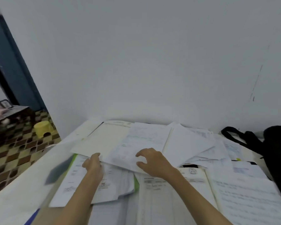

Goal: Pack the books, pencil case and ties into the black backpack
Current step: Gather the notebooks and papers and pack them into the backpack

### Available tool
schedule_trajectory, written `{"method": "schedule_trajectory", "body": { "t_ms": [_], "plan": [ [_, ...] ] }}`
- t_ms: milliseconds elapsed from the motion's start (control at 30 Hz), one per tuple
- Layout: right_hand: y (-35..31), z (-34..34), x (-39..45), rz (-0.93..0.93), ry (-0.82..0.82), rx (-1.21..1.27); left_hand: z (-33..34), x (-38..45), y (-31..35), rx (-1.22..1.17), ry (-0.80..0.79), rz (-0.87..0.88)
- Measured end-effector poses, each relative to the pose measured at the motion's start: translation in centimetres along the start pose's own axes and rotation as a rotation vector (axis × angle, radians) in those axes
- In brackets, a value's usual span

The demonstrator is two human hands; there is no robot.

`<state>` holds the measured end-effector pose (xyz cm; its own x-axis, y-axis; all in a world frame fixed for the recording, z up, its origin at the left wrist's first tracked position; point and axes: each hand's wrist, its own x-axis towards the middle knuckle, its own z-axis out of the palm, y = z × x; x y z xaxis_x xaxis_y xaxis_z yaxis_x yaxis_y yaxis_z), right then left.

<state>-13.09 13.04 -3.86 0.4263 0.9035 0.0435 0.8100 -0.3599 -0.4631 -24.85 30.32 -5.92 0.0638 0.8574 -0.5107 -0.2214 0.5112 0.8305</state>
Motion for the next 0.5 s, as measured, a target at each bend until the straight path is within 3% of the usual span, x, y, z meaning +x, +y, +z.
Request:
{"method": "schedule_trajectory", "body": {
  "t_ms": [133, 200, 400, 500],
  "plan": [
    [-1.3, 3.0, 3.0, 0.072, -0.150, -0.145, -0.3, 2.6, 2.0, -0.011, -0.106, -0.106],
    [-1.0, 3.6, 3.1, 0.114, -0.132, -0.146, -0.5, 3.8, 2.6, 0.007, -0.189, -0.113],
    [0.8, 3.2, 1.6, 0.188, -0.009, -0.068, -0.1, 4.3, 3.4, 0.351, -0.491, 0.261],
    [0.7, 2.8, 1.5, 0.192, 0.003, -0.028, 0.5, 3.6, 3.9, 0.484, -0.695, 0.326]
  ]
}}
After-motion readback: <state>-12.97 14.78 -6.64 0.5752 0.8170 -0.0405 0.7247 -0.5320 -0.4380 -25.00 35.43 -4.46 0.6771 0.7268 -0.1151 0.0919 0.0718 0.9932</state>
